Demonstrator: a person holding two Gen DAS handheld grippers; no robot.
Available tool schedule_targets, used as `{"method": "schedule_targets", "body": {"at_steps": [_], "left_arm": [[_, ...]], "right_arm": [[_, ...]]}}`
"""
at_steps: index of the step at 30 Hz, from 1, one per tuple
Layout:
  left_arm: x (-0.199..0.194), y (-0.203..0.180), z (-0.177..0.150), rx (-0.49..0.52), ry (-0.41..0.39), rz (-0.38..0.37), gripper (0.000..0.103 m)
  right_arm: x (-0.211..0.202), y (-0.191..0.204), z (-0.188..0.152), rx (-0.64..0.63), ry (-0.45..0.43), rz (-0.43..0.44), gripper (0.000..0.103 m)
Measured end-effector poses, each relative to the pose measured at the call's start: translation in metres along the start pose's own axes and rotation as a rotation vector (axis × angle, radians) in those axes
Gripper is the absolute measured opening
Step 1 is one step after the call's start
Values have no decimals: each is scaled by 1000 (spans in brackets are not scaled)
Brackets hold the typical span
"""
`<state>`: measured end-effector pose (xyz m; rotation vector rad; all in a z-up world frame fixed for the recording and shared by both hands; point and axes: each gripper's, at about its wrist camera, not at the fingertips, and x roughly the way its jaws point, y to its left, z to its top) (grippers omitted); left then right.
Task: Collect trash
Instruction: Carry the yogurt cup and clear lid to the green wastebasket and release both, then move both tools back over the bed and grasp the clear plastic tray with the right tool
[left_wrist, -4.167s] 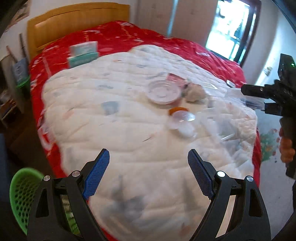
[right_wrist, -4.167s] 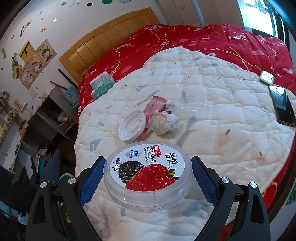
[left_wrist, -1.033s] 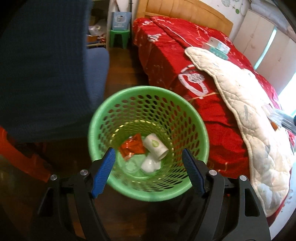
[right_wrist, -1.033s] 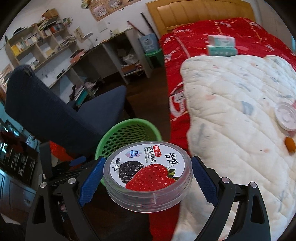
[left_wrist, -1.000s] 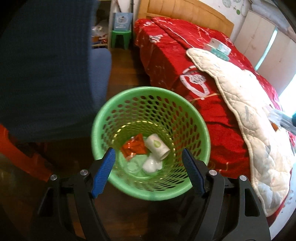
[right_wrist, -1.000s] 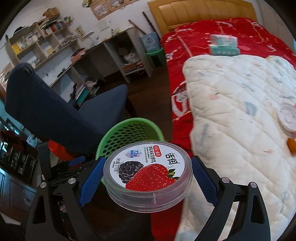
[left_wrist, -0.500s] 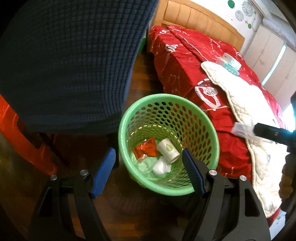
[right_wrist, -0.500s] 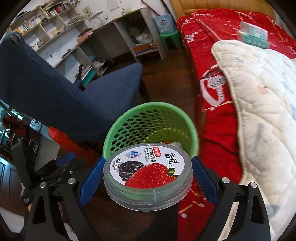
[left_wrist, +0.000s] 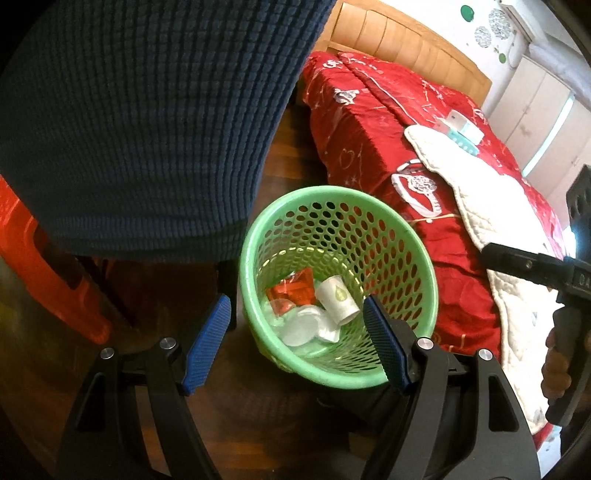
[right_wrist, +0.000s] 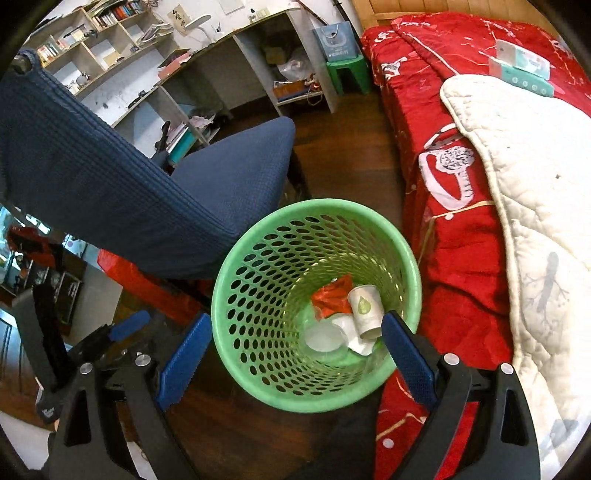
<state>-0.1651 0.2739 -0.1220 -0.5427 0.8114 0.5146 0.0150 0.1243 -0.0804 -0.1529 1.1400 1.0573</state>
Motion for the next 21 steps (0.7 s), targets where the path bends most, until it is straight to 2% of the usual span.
{"method": "schedule_targets", "body": {"at_steps": [10, 21], "left_arm": [[-3, -30, 4, 51, -8, -34, 73], [5, -77, 2, 130, 18, -88, 73]], "right_arm": [[-54, -35, -24, 62, -72, -63, 90], [-138, -116, -64, 219, -195, -226, 90]]}}
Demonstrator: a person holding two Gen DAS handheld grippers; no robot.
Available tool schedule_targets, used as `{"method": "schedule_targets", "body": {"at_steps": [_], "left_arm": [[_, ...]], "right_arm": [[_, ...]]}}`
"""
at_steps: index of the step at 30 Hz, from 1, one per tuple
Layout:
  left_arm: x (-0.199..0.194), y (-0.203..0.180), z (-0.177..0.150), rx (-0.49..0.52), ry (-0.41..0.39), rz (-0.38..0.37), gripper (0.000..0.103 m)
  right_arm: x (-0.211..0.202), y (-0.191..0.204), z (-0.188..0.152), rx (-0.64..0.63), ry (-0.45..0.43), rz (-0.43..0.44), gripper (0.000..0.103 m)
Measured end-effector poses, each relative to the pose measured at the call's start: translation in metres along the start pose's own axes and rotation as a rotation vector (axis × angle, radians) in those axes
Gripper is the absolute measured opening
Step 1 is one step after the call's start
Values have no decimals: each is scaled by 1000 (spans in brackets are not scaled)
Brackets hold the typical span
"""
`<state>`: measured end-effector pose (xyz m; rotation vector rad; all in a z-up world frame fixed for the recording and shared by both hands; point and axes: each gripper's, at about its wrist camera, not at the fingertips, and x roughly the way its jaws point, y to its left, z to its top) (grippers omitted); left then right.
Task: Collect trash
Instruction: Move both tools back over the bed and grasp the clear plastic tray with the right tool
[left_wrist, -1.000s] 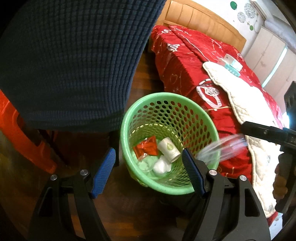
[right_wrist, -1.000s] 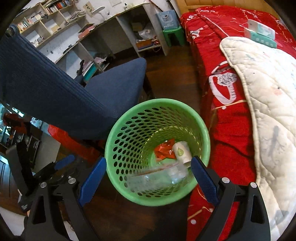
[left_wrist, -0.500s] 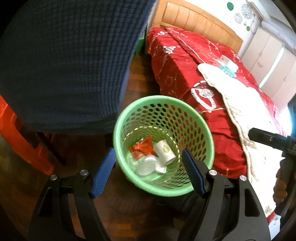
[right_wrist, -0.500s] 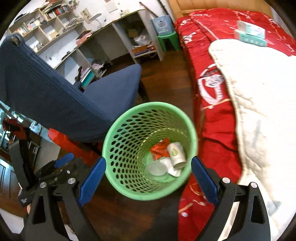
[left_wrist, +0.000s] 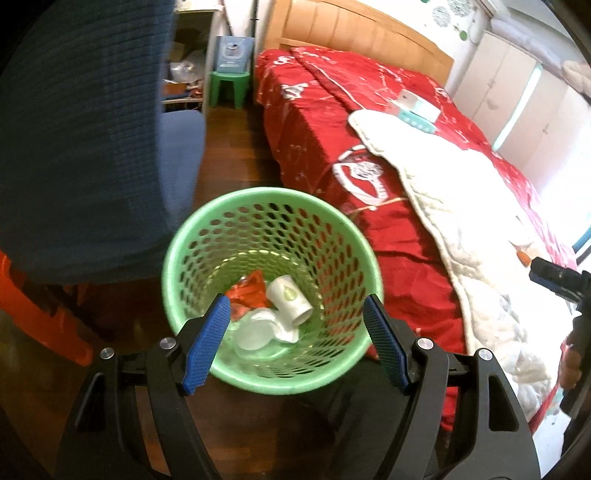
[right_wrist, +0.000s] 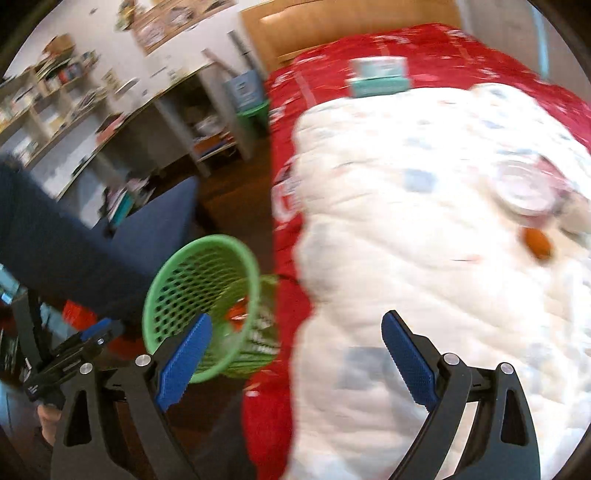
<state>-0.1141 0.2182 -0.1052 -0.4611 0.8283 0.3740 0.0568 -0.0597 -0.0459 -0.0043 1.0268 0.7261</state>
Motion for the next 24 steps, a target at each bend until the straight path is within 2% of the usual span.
{"method": "schedule_targets", "body": {"at_steps": [4, 10, 15, 20, 24], "left_arm": [[5, -18, 3, 28, 13, -24, 73], [13, -46, 8, 63, 21, -54, 73], [20, -76, 17, 104, 25, -85, 73], [26, -102, 25, 144, 28, -112, 73], [33, -122, 30, 171, 30, -129, 73]], "right_arm": [[-22, -44, 2, 66, -40, -82, 90], [-53, -105, 5, 124, -89, -260, 90], [-66, -153, 10, 171, -98, -392, 90], [-61, -189, 11, 196, -65, -451, 90], [-52, -205, 13, 217, -40, -448, 90]]}}
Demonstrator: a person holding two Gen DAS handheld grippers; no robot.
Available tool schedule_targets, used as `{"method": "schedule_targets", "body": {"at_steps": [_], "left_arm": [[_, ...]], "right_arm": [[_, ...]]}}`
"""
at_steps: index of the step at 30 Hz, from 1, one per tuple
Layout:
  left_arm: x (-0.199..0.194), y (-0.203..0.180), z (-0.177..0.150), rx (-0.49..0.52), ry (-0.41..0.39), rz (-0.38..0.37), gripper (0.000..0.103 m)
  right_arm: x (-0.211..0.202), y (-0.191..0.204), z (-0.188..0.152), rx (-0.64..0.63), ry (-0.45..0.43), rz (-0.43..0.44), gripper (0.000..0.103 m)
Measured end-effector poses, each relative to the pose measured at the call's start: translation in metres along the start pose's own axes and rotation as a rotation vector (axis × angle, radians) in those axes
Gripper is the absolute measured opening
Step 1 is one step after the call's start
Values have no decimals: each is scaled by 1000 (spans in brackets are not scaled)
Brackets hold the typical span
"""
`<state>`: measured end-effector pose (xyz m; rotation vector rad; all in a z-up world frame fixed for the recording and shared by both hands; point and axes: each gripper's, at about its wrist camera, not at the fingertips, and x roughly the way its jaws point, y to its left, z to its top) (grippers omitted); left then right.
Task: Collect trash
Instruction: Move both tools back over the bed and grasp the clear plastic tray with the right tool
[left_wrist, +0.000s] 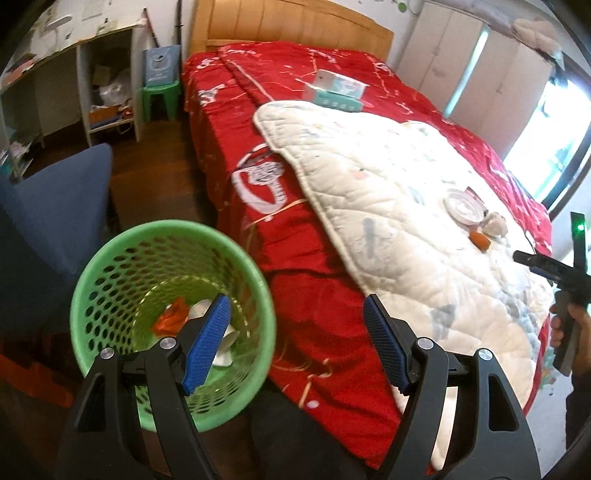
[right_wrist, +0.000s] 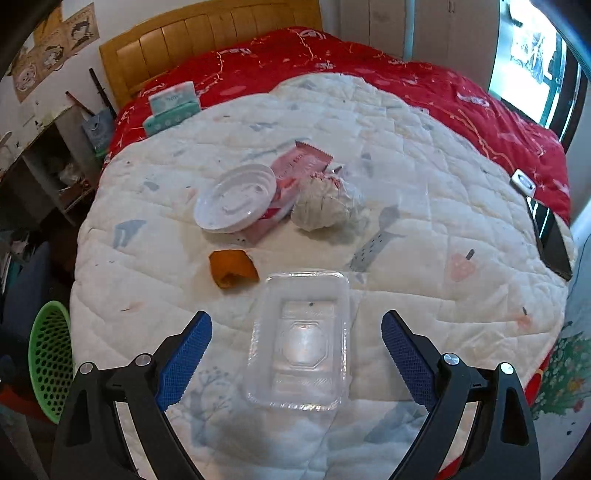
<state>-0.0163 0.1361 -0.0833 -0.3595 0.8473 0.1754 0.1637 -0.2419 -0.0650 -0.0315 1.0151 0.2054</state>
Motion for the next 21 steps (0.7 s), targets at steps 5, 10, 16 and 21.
{"method": "schedule_targets", "body": {"at_steps": [5, 10, 16, 21], "left_arm": [[11, -20, 7, 29, 11, -18, 73], [19, -40, 15, 65, 12, -37, 73], [32, -69, 27, 110, 20, -73, 73], [46, -105, 39, 170, 26, -108, 73]], "right_arm": [[13, 4, 0, -25, 26, 3, 90], [24, 5, 2, -32, 37, -25, 90], [32, 4, 1, -53, 61, -37, 77], [30, -1, -2, -55, 54, -28, 59]]}}
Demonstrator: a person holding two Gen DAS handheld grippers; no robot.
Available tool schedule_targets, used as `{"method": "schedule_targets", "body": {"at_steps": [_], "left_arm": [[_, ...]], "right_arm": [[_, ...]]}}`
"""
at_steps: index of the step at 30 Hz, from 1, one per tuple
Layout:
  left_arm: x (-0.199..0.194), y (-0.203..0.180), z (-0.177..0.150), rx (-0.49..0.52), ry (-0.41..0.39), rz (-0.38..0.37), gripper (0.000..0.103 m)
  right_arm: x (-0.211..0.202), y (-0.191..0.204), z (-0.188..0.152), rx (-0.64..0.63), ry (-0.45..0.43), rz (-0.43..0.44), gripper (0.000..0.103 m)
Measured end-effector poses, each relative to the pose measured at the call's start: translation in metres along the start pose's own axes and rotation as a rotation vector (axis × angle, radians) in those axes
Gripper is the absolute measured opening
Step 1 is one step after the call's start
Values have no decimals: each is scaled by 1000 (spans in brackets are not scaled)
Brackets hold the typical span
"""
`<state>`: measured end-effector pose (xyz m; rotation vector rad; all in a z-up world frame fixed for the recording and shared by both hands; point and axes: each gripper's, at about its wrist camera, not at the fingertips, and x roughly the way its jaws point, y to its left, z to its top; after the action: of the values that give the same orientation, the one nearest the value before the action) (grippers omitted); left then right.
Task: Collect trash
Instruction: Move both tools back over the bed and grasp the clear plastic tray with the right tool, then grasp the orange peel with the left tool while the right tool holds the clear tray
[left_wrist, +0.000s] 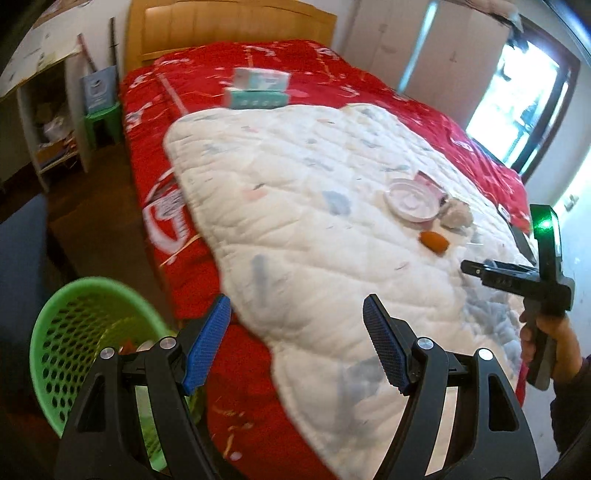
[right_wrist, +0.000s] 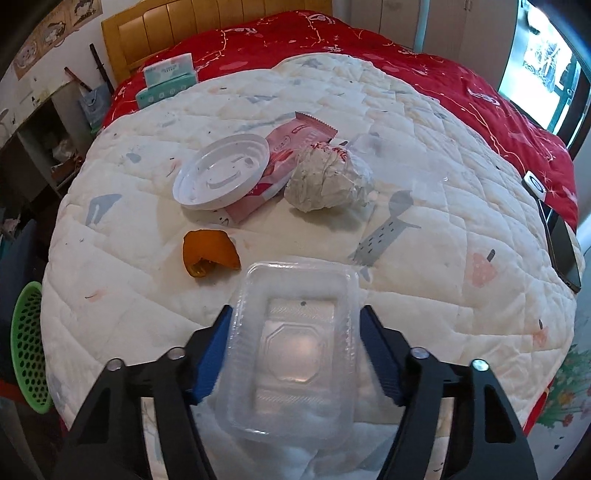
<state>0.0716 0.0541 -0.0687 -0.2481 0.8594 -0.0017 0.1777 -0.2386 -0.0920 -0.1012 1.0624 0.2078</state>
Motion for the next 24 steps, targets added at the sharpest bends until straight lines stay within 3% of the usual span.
{"method": "schedule_targets", "body": {"at_steps": [13, 24], "left_arm": [[58, -98, 28, 182, 47, -132, 73], [110, -151, 46, 168, 123, -201, 69]], "right_arm": [[-39, -32, -20, 79, -72, 105, 58], [-57, -53, -36, 137, -99, 158, 58]]}}
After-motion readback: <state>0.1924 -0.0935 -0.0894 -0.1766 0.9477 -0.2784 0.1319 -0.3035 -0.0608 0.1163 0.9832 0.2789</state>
